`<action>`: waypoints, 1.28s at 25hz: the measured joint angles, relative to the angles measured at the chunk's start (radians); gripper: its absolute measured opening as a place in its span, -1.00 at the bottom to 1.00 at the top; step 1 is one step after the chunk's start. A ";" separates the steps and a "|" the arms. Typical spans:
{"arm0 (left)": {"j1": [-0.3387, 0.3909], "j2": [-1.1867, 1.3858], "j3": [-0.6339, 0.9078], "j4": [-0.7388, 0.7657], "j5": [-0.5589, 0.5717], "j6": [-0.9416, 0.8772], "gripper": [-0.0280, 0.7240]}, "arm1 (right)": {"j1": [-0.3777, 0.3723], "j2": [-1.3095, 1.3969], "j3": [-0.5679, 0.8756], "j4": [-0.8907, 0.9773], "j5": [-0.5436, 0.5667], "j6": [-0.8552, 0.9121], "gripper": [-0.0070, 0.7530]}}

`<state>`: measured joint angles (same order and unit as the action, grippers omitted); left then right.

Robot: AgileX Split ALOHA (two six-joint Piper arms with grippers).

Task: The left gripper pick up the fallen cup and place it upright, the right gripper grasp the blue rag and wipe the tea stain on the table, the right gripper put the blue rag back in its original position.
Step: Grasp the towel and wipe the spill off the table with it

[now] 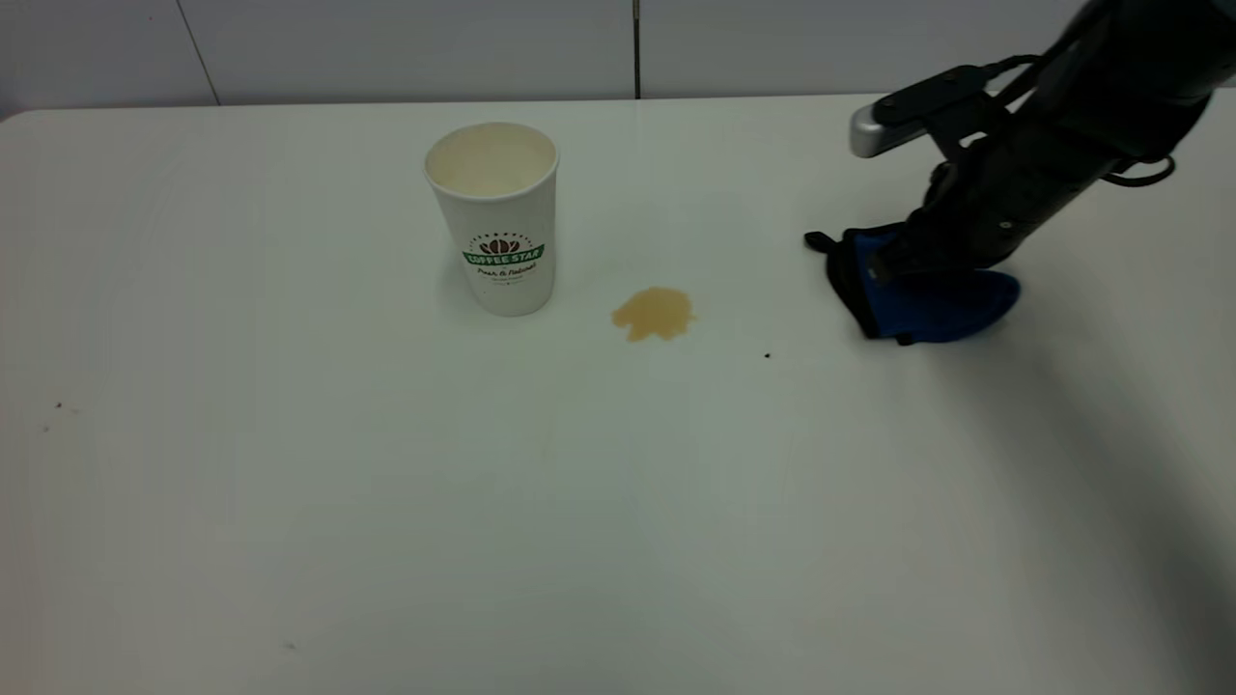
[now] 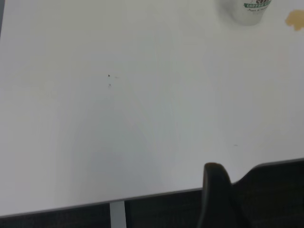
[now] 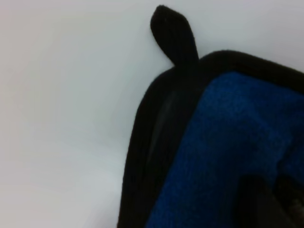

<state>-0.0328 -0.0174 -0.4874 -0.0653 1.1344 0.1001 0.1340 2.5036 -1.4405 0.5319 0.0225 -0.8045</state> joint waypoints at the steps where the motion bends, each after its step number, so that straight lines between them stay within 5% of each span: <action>1: 0.000 0.000 0.000 0.000 0.000 0.000 0.29 | 0.025 0.010 -0.023 0.000 0.005 0.000 -0.86; 15: 0.000 0.000 0.000 0.000 0.000 0.000 0.29 | 0.252 0.116 -0.287 0.000 0.210 -0.001 -0.86; 32: 0.000 0.000 0.000 0.000 0.000 0.000 0.29 | 0.261 0.102 -0.306 -0.147 0.684 -0.049 -0.86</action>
<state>-0.0328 -0.0174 -0.4874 -0.0653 1.1344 0.1001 0.3946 2.6058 -1.7469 0.3853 0.7064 -0.8535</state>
